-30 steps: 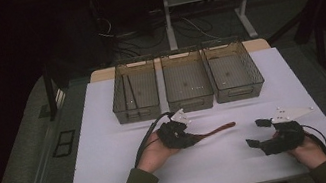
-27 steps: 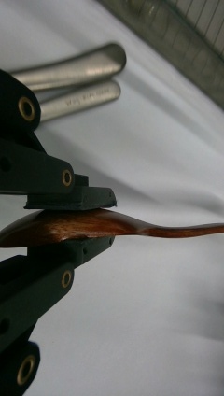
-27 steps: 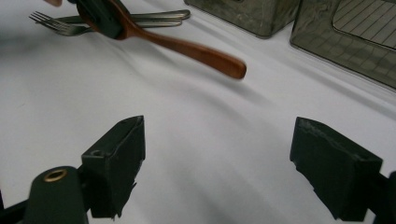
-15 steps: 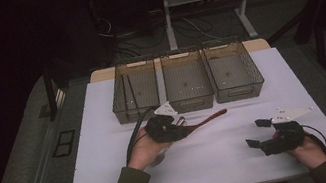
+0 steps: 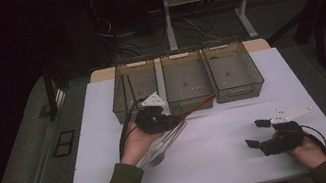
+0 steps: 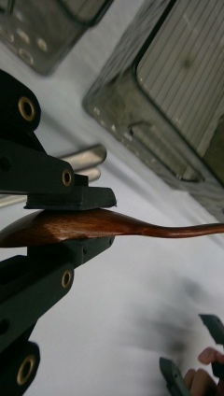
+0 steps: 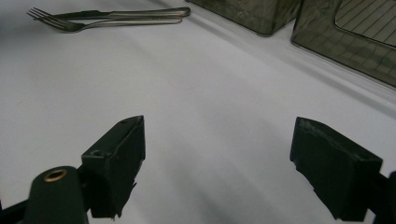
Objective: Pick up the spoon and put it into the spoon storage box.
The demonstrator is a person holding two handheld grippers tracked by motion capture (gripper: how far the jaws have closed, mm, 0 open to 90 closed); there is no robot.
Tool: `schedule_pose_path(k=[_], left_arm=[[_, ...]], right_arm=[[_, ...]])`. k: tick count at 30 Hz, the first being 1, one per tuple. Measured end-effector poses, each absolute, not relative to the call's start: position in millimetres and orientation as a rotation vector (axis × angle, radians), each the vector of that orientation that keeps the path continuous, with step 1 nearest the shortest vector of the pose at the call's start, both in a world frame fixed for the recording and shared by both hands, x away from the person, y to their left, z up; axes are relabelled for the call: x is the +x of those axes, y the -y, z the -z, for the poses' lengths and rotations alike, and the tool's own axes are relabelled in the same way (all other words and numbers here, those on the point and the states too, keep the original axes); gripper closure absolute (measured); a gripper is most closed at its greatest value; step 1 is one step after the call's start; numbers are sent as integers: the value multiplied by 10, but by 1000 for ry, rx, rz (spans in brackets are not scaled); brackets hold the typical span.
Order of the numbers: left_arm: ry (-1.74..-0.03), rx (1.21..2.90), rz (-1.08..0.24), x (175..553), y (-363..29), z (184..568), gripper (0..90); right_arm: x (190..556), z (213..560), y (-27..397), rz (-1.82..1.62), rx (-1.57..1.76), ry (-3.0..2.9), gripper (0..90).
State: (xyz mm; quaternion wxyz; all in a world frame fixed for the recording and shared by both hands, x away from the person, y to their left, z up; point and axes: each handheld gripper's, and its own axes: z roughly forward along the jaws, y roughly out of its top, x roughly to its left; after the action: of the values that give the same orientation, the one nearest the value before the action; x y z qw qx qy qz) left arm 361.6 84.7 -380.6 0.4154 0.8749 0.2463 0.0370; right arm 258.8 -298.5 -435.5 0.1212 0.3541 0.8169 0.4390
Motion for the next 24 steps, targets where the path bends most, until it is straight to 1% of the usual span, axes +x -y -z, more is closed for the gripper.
schedule_pose_path(k=[9,16,24], left_arm=[[-693,2140,-161,3855,-874,3715,791],[-747,2132,-208,4090,-815,3670,791],[-858,2123,-254,4331,-693,3679,790]], right_arm=[[2593,4364,2988,-1274,1047,-2388,174],[2593,4364,3000,-1277,1046,-2385,174],[2594,4363,3010,-1280,1049,-2382,174]])
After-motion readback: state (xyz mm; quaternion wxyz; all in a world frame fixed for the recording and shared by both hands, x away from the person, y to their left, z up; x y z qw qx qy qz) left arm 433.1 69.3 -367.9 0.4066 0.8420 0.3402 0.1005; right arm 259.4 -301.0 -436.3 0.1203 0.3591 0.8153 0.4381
